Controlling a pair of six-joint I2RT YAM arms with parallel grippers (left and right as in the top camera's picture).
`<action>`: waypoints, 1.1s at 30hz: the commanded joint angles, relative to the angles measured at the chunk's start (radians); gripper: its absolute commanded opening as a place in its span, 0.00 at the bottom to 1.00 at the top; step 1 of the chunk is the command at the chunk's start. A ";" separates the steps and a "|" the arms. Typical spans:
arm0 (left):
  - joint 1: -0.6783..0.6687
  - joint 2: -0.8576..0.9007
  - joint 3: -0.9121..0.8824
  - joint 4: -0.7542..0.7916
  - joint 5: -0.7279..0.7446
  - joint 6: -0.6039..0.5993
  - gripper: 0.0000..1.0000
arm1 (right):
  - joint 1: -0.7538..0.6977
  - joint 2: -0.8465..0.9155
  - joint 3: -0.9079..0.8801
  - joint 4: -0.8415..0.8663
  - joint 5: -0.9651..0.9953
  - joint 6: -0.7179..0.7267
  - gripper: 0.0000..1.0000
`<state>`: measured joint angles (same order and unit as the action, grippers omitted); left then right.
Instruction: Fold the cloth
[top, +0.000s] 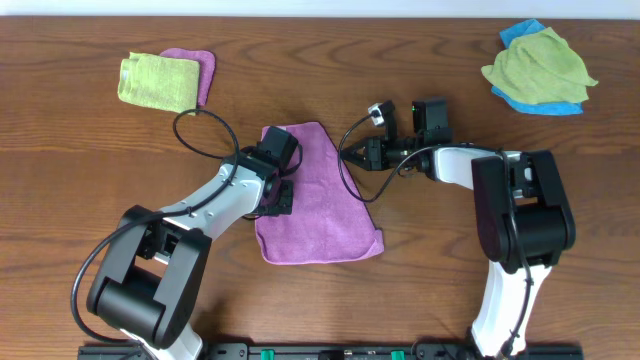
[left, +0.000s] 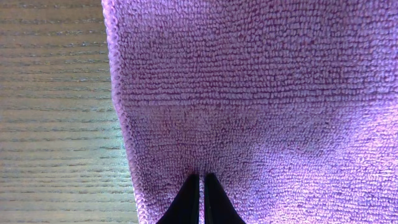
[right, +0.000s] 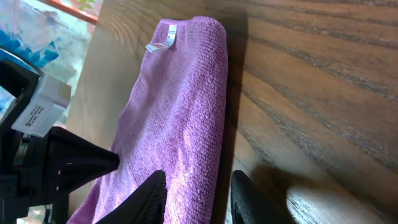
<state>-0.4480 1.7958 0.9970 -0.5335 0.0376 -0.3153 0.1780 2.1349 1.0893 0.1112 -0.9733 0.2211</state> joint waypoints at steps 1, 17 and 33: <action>-0.006 0.048 -0.039 0.020 0.035 -0.006 0.06 | 0.009 0.013 0.014 -0.006 -0.026 0.011 0.34; -0.006 0.048 -0.039 0.033 0.042 -0.006 0.06 | 0.066 0.072 0.014 0.020 -0.086 0.041 0.23; -0.006 0.048 -0.039 0.024 0.068 -0.006 0.06 | 0.039 0.072 0.196 -0.121 -0.031 0.037 0.02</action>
<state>-0.4477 1.7958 0.9951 -0.5140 0.0528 -0.3172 0.2283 2.2013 1.2335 0.0208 -1.0210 0.2928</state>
